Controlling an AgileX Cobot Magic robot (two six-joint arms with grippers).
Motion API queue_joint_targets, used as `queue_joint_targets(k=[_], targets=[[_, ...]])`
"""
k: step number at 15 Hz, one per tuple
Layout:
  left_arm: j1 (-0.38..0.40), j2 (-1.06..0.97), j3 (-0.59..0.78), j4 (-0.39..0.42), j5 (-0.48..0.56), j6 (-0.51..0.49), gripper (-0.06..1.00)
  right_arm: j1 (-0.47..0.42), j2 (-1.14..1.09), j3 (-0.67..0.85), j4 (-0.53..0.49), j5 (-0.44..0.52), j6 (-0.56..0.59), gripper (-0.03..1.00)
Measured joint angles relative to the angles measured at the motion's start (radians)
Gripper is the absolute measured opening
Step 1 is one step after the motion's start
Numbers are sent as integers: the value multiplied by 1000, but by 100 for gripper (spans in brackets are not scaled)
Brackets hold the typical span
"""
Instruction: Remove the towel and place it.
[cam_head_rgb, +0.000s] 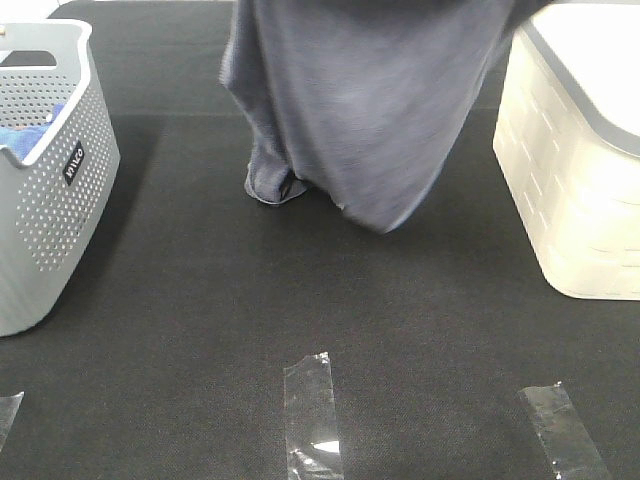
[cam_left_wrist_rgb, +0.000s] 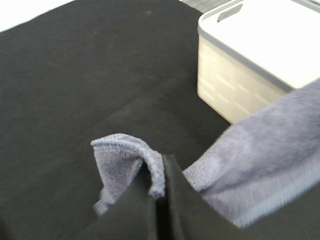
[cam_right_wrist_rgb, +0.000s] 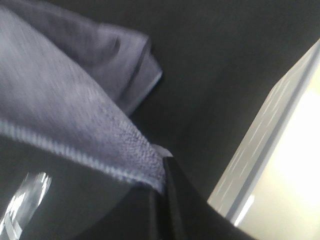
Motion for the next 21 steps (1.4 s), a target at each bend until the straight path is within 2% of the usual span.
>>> queue_joint_targets(k=[2, 4, 7, 9, 11, 14, 16, 18, 19, 20, 21], targets=[[0, -38, 0, 79, 77, -12, 0, 0, 0, 0, 16, 89, -1, 0], [0, -47, 0, 99, 123, -30, 0, 0, 0, -3, 30, 106, -1, 0], [-1, -45, 0, 111, 133, -33, 0, 0, 0, -3, 44, 107, -1, 0], [-1, -32, 0, 127, 104, -33, 0, 0, 1, -3, 49, 42, -1, 0], [-1, 17, 0, 159, -13, -33, 0, 0, 24, -3, 43, -85, -1, 0], [1, 151, 0, 326, -293, -33, 0, 0, 103, -3, 6, -388, 2, 0], [39, 254, 0, 417, -524, -33, 0, 0, 170, -3, -46, -638, 2, 0], [115, 360, 0, 445, -865, -33, 0, 0, 240, -3, -108, -980, 0, 0], [174, 419, 0, 432, -1252, -33, 0, 0, 286, -3, -137, -1323, 0, 0], [183, 421, -2, 388, -1406, -33, 0, 0, 291, -3, -146, -1499, -1, 0], [184, 414, -25, 342, -1511, -33, 0, 4, 291, -9, -157, -1653, -2, 0]])
